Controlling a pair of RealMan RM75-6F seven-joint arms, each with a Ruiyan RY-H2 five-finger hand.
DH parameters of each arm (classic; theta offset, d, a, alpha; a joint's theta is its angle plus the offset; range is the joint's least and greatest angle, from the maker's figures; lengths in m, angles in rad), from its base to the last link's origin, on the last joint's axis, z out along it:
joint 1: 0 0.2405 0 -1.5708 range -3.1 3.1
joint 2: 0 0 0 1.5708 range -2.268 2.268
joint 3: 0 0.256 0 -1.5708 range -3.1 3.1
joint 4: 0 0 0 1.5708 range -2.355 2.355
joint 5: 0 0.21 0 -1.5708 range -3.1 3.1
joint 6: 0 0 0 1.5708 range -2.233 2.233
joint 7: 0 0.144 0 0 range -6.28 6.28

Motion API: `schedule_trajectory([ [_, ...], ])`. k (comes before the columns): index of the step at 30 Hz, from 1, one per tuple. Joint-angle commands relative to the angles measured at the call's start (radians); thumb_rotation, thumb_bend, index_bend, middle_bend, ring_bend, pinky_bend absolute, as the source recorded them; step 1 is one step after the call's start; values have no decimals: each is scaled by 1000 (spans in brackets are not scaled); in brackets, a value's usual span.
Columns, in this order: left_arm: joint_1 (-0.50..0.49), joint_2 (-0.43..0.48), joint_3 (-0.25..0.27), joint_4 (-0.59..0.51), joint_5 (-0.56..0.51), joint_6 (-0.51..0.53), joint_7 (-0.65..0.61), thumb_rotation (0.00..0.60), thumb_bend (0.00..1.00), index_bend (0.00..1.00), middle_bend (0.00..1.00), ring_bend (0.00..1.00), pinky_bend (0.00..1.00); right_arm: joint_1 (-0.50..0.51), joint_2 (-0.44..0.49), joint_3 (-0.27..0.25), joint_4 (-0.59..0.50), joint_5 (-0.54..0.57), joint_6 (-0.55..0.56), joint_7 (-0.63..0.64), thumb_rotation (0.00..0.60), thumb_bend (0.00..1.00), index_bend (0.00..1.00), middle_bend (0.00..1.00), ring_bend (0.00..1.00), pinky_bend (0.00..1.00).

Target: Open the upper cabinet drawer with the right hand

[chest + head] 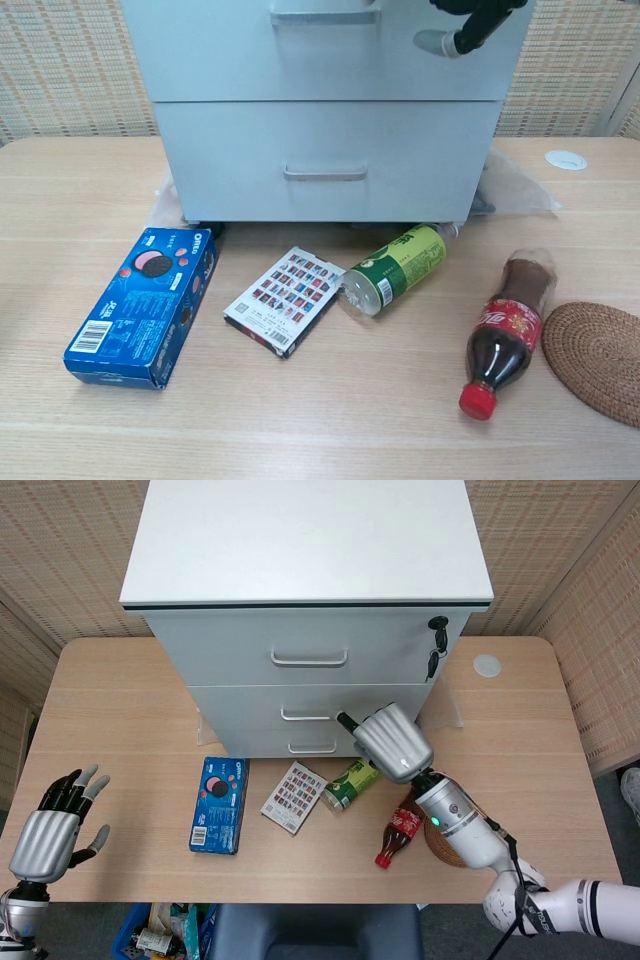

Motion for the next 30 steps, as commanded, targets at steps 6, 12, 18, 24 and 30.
schedule_trajectory([
  [6, -1, -2, 0, 2, 0, -1, 0, 600, 356, 125, 61, 57, 114, 33, -17, -16, 21, 26, -7, -17, 600, 351, 258, 906, 940, 856],
  [12, -2, -2, 1, 1, -2, -4, 2, 600, 356, 126, 61, 57, 114, 48, -22, -31, 28, 32, -7, -17, 600, 350, 258, 906, 940, 856],
  [18, -3, -4, 1, 3, -5, -7, 3, 600, 356, 128, 61, 57, 114, 53, -17, -50, 22, 31, 1, -21, 600, 351, 258, 906, 940, 856],
  [24, -2, -6, 1, 5, -3, -3, 2, 600, 356, 128, 61, 57, 114, 48, -9, -72, 1, 1, 22, -22, 600, 350, 258, 906, 940, 856],
  [30, -2, -6, 1, 7, -5, -4, 2, 600, 355, 128, 61, 57, 114, 33, 4, -100, -30, -37, 46, -36, 600, 351, 258, 906, 940, 856],
])
